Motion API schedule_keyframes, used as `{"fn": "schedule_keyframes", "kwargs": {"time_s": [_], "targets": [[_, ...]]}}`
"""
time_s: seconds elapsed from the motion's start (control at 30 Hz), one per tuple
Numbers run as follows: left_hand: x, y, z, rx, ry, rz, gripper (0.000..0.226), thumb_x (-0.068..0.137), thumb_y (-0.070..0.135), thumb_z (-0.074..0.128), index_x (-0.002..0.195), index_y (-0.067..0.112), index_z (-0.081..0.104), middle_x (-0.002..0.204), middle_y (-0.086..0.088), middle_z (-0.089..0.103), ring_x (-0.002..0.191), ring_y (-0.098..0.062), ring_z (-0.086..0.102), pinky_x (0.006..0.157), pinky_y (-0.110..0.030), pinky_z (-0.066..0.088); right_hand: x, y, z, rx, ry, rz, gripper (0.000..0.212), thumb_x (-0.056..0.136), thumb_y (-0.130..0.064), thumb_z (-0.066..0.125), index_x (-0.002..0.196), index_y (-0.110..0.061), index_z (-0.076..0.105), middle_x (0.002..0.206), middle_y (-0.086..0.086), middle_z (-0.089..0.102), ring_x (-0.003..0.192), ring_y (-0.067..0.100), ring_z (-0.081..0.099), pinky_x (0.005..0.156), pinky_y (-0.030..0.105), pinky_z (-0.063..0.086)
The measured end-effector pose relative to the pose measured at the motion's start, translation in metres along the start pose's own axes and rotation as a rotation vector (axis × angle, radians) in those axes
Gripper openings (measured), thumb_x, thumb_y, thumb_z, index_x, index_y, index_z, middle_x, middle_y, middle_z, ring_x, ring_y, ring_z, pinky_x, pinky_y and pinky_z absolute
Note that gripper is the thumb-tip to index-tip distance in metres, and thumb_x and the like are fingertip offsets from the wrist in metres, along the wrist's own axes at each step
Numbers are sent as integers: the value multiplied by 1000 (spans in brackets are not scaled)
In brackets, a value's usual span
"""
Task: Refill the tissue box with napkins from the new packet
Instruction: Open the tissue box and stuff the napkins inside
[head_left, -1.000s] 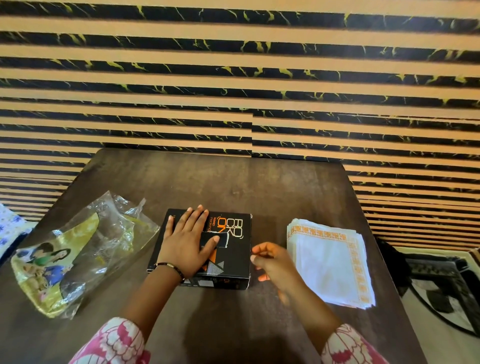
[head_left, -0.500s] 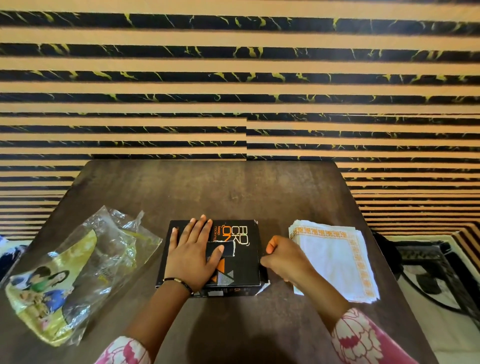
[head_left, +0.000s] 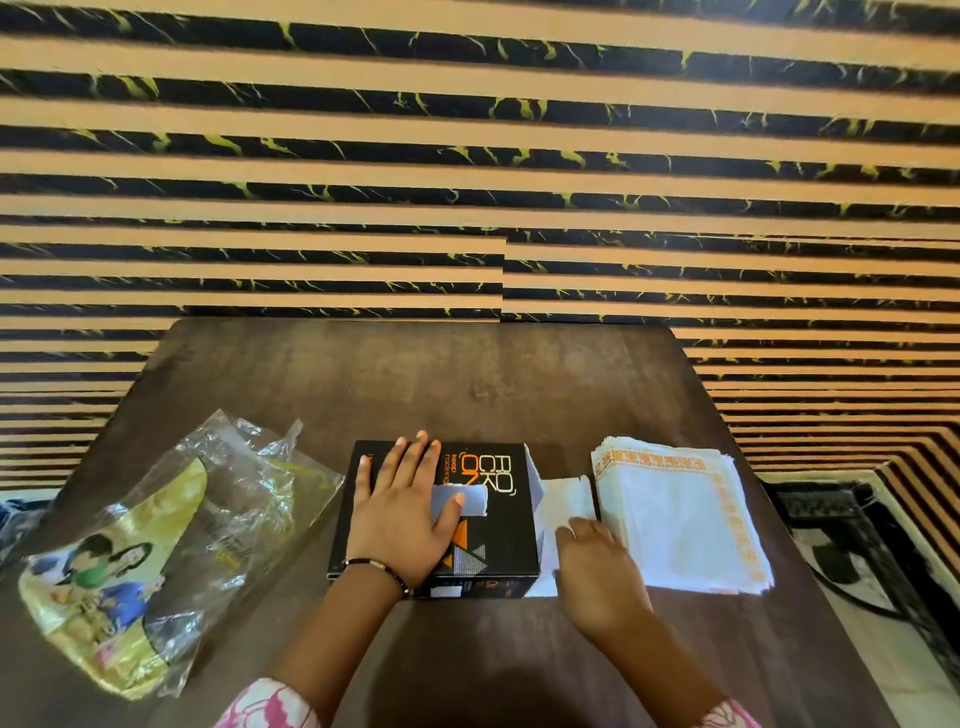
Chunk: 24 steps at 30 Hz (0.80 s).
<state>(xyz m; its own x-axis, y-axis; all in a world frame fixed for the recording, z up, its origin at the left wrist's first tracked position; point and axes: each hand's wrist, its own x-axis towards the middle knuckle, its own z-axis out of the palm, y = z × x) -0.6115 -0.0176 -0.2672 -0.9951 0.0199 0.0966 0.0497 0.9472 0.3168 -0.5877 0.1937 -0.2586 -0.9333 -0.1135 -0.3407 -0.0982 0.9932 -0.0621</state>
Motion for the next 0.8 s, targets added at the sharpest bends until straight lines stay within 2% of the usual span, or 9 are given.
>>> {"fn": "schedule_keyframes", "kwargs": {"time_s": [0.07,0.17,0.23,0.33,0.4,0.47,0.6,0.7,0.8], "targets": [[0,0,-1,5,-6,-8,78,78,60,8,146,24,19,156,6,15,145,-15,6,115,-46,-4,-8,2,15,74,-77,47,50,93,-32,49,138,-19,34,147,5,37,136,23,34,111,36,32],[-1,-1,-2,13,-2,-13,77,77,60,7,146,25,17,157,6,14,145,-14,5,114,-44,-6,-17,3,31,85,-171,25,58,94,-30,44,146,-19,21,158,6,14,145,28,15,115,39,25],[-1,-2,-3,14,2,-15,78,77,61,6,146,25,17,157,6,13,145,-14,5,114,-43,-7,-18,3,27,260,-117,39,54,95,-31,45,145,-23,25,156,3,21,143,26,22,115,37,24],[-1,-1,-3,18,-8,-12,80,76,62,4,146,25,16,157,6,12,145,-14,3,114,-43,-8,-12,2,14,710,-30,22,49,93,-24,52,137,-33,34,148,-6,38,135,17,39,111,34,31],[-1,-1,-3,12,-8,-16,80,76,62,4,146,25,16,157,6,12,145,-15,4,114,-44,-7,-8,-3,9,809,-14,-28,51,91,-15,54,134,-37,37,144,-9,42,132,14,42,108,35,36],[-1,0,-3,18,-14,-16,80,76,62,4,146,25,16,157,6,12,145,-14,4,115,-44,-6,-6,-4,9,816,0,-47,47,91,-10,54,126,-39,41,133,-11,49,123,12,48,102,32,42],[-1,0,-1,28,-6,-22,79,76,61,5,146,25,17,157,6,14,144,-14,6,116,-45,-4,-12,12,12,856,121,70,23,87,-10,60,90,-32,53,101,-12,59,95,10,60,82,17,46],[-1,0,-1,30,0,-46,81,74,60,5,146,25,18,156,5,15,144,-16,8,116,-45,-3,-25,31,20,867,105,139,28,87,-2,56,73,-26,60,80,-7,68,78,7,63,79,22,50],[-1,0,-3,21,16,-83,82,73,60,5,145,23,20,156,3,18,144,-17,10,116,-46,-1,-37,26,29,943,-5,97,37,85,10,48,72,-22,61,64,-1,65,62,5,64,67,24,53]]}}
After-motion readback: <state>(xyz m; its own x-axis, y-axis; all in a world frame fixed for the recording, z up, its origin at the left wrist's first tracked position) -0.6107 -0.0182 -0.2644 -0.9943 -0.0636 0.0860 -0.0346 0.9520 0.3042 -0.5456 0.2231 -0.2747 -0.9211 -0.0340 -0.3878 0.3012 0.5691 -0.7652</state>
